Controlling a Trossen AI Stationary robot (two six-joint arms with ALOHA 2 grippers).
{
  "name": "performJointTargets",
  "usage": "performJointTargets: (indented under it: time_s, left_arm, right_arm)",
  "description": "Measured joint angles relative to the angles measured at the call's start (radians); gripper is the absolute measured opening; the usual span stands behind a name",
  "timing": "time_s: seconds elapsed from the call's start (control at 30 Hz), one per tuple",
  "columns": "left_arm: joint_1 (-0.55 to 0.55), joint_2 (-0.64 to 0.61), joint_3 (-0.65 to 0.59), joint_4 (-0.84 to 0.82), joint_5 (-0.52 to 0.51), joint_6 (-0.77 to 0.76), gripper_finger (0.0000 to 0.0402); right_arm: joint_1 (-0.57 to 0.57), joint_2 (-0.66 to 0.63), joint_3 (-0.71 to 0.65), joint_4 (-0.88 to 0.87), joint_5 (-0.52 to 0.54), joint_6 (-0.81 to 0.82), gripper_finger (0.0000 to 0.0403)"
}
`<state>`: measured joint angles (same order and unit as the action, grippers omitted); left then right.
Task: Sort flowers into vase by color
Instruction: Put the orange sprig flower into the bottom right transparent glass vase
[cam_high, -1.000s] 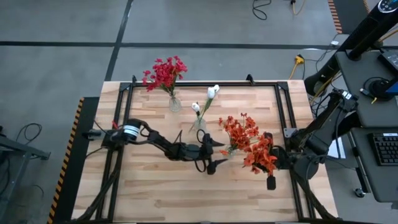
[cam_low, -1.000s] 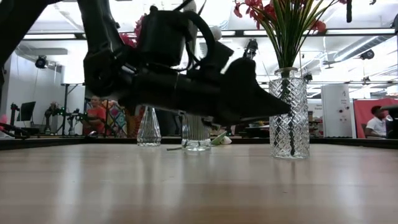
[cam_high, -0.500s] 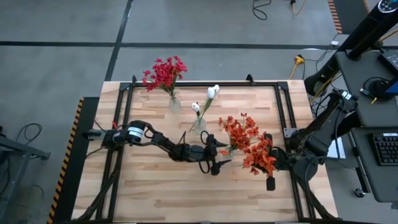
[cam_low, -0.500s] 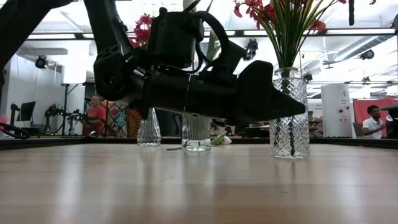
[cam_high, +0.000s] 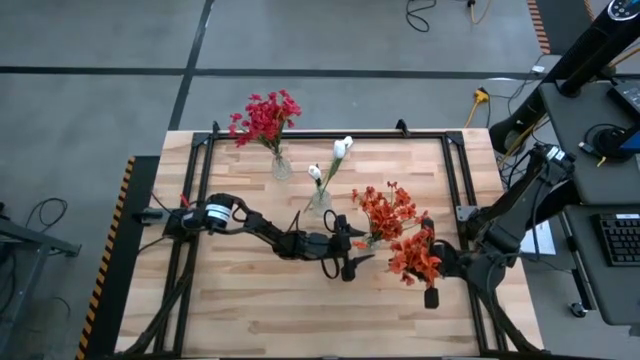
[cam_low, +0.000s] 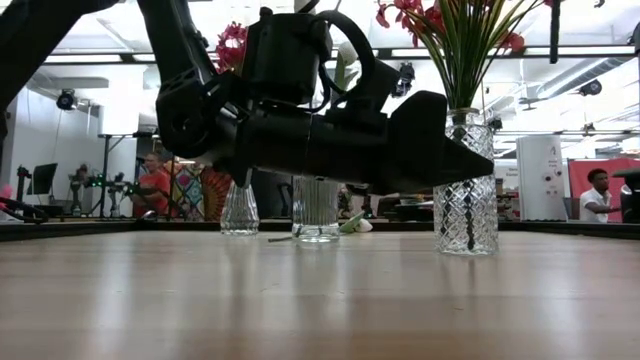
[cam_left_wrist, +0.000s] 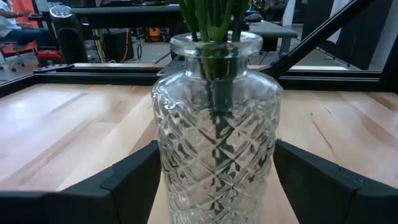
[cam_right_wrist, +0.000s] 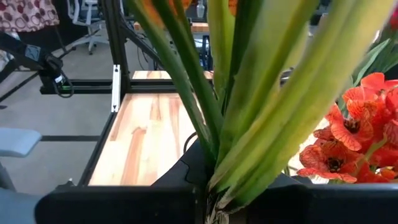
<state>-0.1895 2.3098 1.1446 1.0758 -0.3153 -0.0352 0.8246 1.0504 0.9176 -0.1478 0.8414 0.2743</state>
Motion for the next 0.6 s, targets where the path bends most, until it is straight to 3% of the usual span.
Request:
performJointTargets:
  time_s: [0.3, 0.6]
  left_arm:
    - [0.005, 0.000, 0.000, 0.000, -0.008, 0.000, 0.0240]
    - [0.007, 0.000, 0.000, -0.003, -0.008, -0.003, 0.0246]
  right_arm:
    - [0.000, 0.000, -0.022, 0.018, 0.024, -0.005, 0.0022]
    - [0.000, 0.004, -0.022, 0.019, 0.025, -0.006, 0.0022]
